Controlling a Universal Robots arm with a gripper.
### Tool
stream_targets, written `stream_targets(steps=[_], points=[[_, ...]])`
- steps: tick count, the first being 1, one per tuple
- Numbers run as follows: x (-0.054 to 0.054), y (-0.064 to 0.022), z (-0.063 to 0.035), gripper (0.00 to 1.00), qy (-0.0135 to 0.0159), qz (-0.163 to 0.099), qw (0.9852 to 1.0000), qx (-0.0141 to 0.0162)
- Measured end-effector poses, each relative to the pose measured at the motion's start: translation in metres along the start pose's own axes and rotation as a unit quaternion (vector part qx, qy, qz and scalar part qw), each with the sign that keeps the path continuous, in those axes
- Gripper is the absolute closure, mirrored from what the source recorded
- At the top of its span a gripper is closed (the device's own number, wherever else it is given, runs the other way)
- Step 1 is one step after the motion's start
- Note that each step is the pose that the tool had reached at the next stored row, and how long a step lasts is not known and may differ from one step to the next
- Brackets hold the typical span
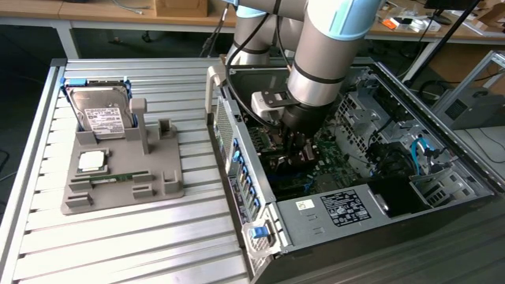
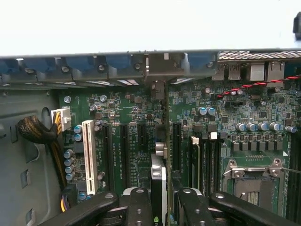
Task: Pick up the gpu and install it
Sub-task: 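Insert the gpu into the slot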
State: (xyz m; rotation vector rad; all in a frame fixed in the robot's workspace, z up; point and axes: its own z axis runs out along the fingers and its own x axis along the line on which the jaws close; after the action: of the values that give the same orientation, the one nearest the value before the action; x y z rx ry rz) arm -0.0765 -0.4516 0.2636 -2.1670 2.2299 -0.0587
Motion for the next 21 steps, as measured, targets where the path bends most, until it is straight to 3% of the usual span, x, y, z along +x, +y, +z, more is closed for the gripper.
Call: stream_targets(steps=[21], points=[[0.0018,0.0002,0.0007,0.73,0.0,0.0,1.0,-0.0001]])
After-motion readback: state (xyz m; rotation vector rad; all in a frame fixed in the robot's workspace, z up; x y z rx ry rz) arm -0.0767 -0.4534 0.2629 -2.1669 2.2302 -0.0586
